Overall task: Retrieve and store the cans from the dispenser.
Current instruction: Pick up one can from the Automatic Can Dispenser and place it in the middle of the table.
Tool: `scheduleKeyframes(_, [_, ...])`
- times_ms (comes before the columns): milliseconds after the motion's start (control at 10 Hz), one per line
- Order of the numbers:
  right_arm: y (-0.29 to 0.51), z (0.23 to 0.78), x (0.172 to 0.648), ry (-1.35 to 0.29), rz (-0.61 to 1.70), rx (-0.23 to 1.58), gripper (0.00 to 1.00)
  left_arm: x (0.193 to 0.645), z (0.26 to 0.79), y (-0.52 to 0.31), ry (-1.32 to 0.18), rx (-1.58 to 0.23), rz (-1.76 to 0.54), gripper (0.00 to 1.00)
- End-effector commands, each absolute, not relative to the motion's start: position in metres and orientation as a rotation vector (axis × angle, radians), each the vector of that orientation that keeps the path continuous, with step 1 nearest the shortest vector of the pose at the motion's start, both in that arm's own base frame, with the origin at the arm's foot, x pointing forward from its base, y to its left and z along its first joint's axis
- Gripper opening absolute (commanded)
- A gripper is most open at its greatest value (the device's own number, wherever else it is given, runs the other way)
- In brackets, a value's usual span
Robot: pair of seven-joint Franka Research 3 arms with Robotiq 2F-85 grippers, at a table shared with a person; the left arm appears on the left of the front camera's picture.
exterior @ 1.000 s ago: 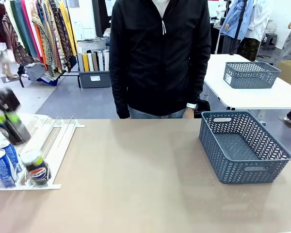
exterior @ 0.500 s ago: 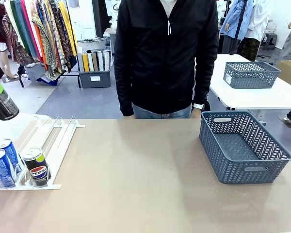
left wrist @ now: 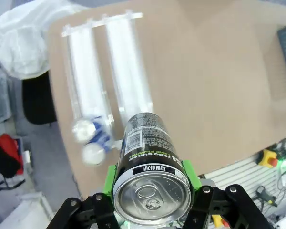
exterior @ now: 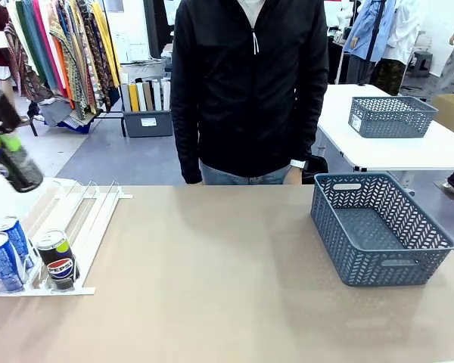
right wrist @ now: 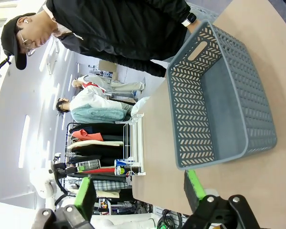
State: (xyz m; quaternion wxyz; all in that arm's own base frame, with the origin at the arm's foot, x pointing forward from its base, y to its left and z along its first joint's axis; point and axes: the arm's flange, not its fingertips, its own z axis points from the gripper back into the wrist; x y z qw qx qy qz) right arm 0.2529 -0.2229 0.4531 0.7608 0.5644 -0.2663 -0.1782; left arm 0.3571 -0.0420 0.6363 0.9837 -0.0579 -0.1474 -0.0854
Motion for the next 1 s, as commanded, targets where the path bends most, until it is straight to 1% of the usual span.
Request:
scheduleKeyframes(0, [-0.224, 0.457, 0.253, -0.586, -0.39, 1.243, 1.0, 0.385, 0.638, -0.126, -0.286, -0.191, -0.361, 0.0])
scheduleKeyframes(100, [-0.224, 0.457, 0.253, -0.586, -0.39, 1.243, 1.0, 0.392, 0.622, -0.176, -0.26, -0.18, -0.443, 0.0])
scheduleKeyframes(200, [-0.224, 0.457, 0.253, -0.586, -0.39, 1.243, 1.0, 0.394, 0.604, -0.217, -0.218, -0.209, -0.505, 0.0])
scheduleKeyframes(300, [-0.224, 0.457, 0.253, -0.586, -0.39, 1.243, 1.0, 0.393, 0.582, -0.261, -0.206, -0.189, -0.558, 0.0])
scheduleKeyframes(500, [-0.224, 0.457, 0.253, -0.586, -0.39, 1.243, 1.0, 0.395, 0.545, -0.327, -0.245, -0.143, -0.675, 0.0])
scheduleKeyframes(600, [-0.224, 0.457, 0.253, -0.586, -0.39, 1.243, 1.0, 0.397, 0.527, -0.35, -0.204, -0.159, -0.72, 0.0])
scheduleKeyframes(700, [-0.224, 0.457, 0.253, -0.586, -0.39, 1.243, 1.0, 0.4, 0.508, -0.367, -0.177, -0.137, -0.729, 0.0])
scheduleKeyframes(800, [-0.224, 0.457, 0.253, -0.586, -0.39, 1.243, 1.0, 0.407, 0.487, -0.377, -0.104, -0.138, -0.74, 0.0])
scheduleKeyframes(900, [-0.224, 0.457, 0.253, -0.586, -0.39, 1.243, 1.0, 0.417, 0.473, -0.378, -0.104, -0.105, -0.726, 0.0])
